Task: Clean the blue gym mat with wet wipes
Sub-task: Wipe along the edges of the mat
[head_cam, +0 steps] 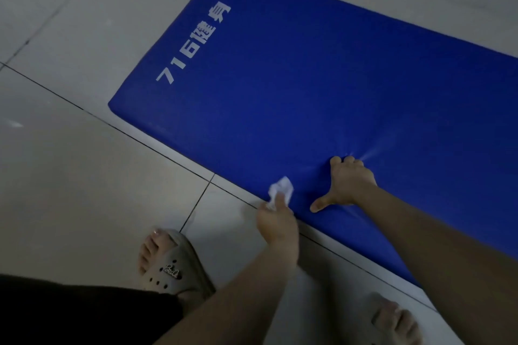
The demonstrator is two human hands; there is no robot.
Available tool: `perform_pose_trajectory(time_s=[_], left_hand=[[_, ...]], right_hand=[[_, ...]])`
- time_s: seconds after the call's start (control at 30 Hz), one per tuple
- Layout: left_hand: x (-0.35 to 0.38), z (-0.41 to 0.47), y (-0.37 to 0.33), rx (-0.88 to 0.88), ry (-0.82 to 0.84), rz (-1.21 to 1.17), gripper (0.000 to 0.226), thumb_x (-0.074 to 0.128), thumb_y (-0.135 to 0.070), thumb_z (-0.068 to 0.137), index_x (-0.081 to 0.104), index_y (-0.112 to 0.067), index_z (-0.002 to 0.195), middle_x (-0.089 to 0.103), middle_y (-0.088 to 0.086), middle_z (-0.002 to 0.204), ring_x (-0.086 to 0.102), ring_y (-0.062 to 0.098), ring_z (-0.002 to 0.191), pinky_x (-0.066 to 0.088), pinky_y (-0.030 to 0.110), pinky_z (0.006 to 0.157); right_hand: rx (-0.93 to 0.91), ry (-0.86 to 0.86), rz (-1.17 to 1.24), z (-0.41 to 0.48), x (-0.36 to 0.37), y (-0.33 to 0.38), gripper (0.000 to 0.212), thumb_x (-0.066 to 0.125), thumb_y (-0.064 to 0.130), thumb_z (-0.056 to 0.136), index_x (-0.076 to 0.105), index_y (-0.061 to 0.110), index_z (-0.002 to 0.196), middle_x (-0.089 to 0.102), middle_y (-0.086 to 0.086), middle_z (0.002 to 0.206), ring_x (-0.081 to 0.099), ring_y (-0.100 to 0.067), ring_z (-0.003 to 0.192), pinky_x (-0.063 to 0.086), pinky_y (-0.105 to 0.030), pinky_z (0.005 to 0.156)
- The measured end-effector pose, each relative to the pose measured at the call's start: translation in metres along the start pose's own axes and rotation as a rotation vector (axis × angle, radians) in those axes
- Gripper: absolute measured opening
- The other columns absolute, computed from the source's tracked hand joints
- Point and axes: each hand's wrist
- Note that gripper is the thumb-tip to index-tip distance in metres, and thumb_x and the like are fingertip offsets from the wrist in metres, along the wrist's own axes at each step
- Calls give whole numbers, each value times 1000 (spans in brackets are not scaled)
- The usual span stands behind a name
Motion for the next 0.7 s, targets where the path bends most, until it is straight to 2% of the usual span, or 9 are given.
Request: perform_pose_trajectory(time_s=[0.07,0.13,0.27,0.33,0.4,0.5,0.6,0.67,0.7], left_hand=[[9,-24,14,-62,120,140,34,57,-51,99,64,-19,90,70,-5,82,65,5,64,42,9,49],[10,-32,23,-134,219,200,44,61,-57,95,67,-15,86,70,-2,79,63,5,62,40,13,47],[9,-19,10,-228,244,240,44,70,-53,89,68,-12,106,72,2,87,67,12,71,45,23,55],[14,-16,-2,-274,207,225,38,71,-42,91,66,-10,112,68,2,79,64,13,71,49,27,62],[16,-12,-13,-372,207,153,39,71,-28,93,62,-3,121,60,2,73,63,18,77,51,29,65],[5,-10,-14,-487,267,-42,48,87,-22,80,62,-1,115,65,8,90,66,19,80,50,25,53],[8,-13,-24,-404,312,-130,46,87,-26,78,64,-6,112,67,8,102,60,14,71,52,22,57],[17,-14,-43,-329,368,-139,39,81,-27,84,65,-9,115,69,8,103,60,14,73,52,24,63],[21,-11,-54,-287,375,-143,34,80,-27,85,67,-9,112,69,7,98,58,13,69,50,24,60]], right_hand=[[-5,-21,13,-4,0,0,139,76,88,42,24,11,145,37,-14,140,41,-33,128,51,-45,92],[-10,-59,44,-12,2,-3,126,76,83,53,26,12,145,35,-13,140,39,-33,129,51,-45,92],[-53,-133,213,-41,18,-24,77,77,63,75,42,19,128,37,-6,128,41,-28,123,52,-42,89],[-11,-139,164,-63,32,-40,87,74,69,73,37,20,135,34,-6,131,40,-28,125,50,-42,91],[85,-74,58,-82,46,-51,116,70,81,65,21,18,149,26,-11,146,33,-32,134,46,-48,100],[202,15,-57,-109,75,-64,138,70,82,63,-5,15,158,1,-20,161,15,-41,148,35,-56,108],[243,-98,-154,-122,94,-69,124,70,61,81,-13,9,157,1,-27,161,13,-43,149,37,-52,111],[226,-251,-191,-118,85,-69,101,64,40,89,-2,7,157,16,-25,159,26,-41,144,44,-46,107],[195,-295,-203,-115,75,-68,92,62,34,91,4,7,157,22,-23,157,33,-39,139,47,-43,103]])
Point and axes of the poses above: each hand's wrist, its own z-axis towards the middle knuckle, its own x-axis out of the palm, y = z × x
